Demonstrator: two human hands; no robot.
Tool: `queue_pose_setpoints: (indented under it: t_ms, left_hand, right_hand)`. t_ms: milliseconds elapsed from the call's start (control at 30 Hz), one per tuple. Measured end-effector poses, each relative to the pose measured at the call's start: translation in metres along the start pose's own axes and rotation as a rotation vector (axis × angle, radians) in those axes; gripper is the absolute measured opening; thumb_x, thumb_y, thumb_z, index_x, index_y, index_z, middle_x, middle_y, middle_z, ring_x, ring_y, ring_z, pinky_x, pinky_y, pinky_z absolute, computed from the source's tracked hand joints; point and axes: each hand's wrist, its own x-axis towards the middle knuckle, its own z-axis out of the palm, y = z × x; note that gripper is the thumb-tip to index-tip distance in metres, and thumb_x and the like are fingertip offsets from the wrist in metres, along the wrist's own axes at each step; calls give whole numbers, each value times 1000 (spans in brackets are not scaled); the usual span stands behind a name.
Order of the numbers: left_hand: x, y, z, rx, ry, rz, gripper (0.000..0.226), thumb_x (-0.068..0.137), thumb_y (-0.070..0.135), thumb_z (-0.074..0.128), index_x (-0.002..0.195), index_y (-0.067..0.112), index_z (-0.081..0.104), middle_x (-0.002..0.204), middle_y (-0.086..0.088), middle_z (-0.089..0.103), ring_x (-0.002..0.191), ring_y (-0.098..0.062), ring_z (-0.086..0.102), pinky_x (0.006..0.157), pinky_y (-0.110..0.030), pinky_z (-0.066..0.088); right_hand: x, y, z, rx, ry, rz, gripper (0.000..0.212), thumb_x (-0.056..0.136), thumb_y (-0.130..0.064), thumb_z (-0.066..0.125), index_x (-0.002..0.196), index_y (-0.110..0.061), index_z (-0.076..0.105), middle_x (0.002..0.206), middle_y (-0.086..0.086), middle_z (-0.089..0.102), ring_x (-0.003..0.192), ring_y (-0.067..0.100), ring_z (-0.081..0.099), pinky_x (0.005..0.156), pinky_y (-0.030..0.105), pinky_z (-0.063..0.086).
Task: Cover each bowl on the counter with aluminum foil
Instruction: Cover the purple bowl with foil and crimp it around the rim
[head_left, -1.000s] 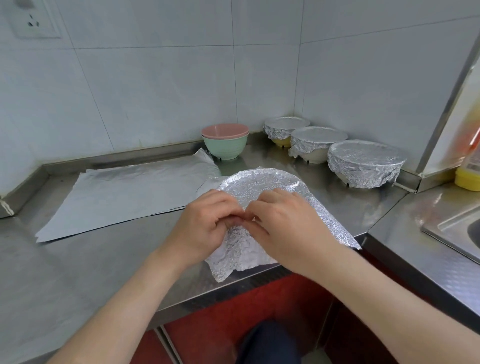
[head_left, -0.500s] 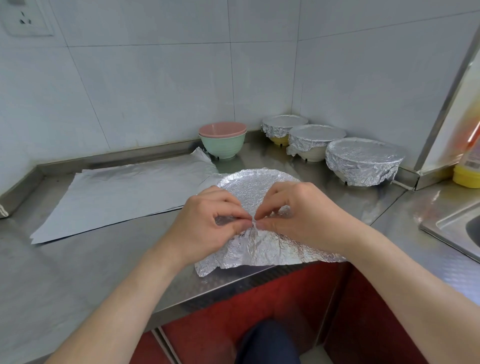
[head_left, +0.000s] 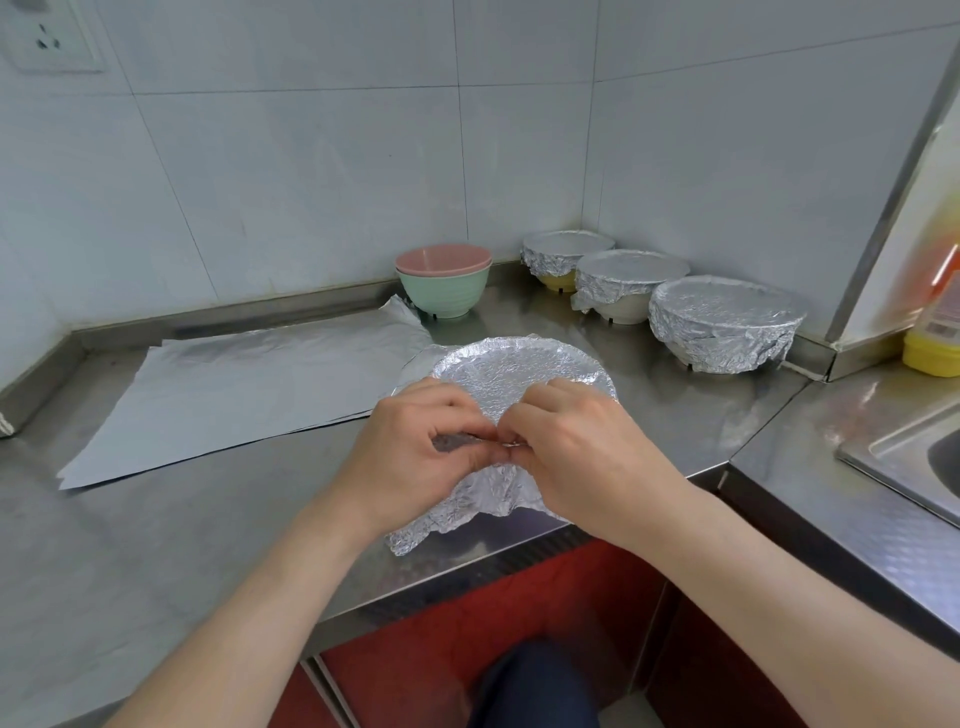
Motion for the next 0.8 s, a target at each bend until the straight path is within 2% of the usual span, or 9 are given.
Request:
queue_pose_setpoints:
  t_ms: [100, 200, 300, 367, 433, 533, 667, 800]
  left_hand:
    - [-2, -1, 4, -1, 39, 15, 12, 74, 26, 76, 80, 16, 78, 76, 7, 67, 74, -12, 59, 66, -34, 48]
    - [-4, -1, 2, -43, 50, 3, 8, 73, 16, 75, 80, 13, 78, 78, 5, 70, 77, -16, 62, 66, -37, 51]
    - [-2, -3, -5, -55, -1, -9, 9, 72, 13, 75, 81, 14, 78, 80, 6, 71, 80, -16, 63, 72, -37, 51]
    - [-1, -5, -12, -83, -51, -17, 11, 72, 16, 76, 82, 15, 79, 82, 5, 71, 86, -15, 64, 79, -32, 51]
    - [0, -7, -20, -106, -81, -36, 12, 73, 25, 77, 82, 17, 79, 86, 6, 72, 94, -11, 63, 86, -23, 48]
    - [2, -9, -31, -74, -96, -130, 17, 72, 36, 75, 84, 25, 80, 95, 15, 71, 104, -3, 59, 91, -11, 41]
    - [3, 0, -29, -56, -32, -216, 10, 74, 28, 78, 84, 28, 79, 89, 18, 70, 98, -6, 61, 88, -16, 44]
    - [6, 15, -14, -67, -67, -216, 18, 66, 44, 75, 75, 28, 78, 84, 18, 68, 90, -9, 60, 80, -22, 46]
  right_hand:
    - [3, -3, -4, 35, -4, 32, 34, 59, -11, 90, 72, -14, 59, 60, -1, 56, 52, 22, 53, 52, 22, 30]
    - [4, -11, -5, 43, -7, 63, 37, 60, -9, 88, 70, -16, 53, 57, -2, 54, 51, 21, 49, 51, 23, 25]
    - [5, -22, -6, 81, -11, 128, 30, 70, -12, 82, 76, -16, 52, 64, 0, 55, 57, 23, 50, 49, 29, 33]
    - [7, -25, -10, 148, -65, 190, 18, 83, -23, 72, 87, -16, 56, 78, -1, 58, 70, 22, 53, 59, 36, 43]
    - [7, -26, -16, 264, -98, 207, 14, 90, -33, 63, 95, -20, 62, 88, -7, 57, 80, 15, 53, 70, 31, 43]
    - [7, -19, -29, 407, -131, 260, 13, 93, -32, 60, 98, -24, 69, 93, -9, 61, 86, 7, 56, 80, 26, 44]
    - [7, -2, -43, 418, -173, 323, 7, 88, -27, 68, 88, -24, 75, 85, -8, 67, 80, 6, 58, 79, 27, 46]
    - [4, -2, -40, 337, -246, 286, 8, 84, -33, 72, 86, -26, 75, 81, -7, 65, 76, 8, 59, 75, 31, 48]
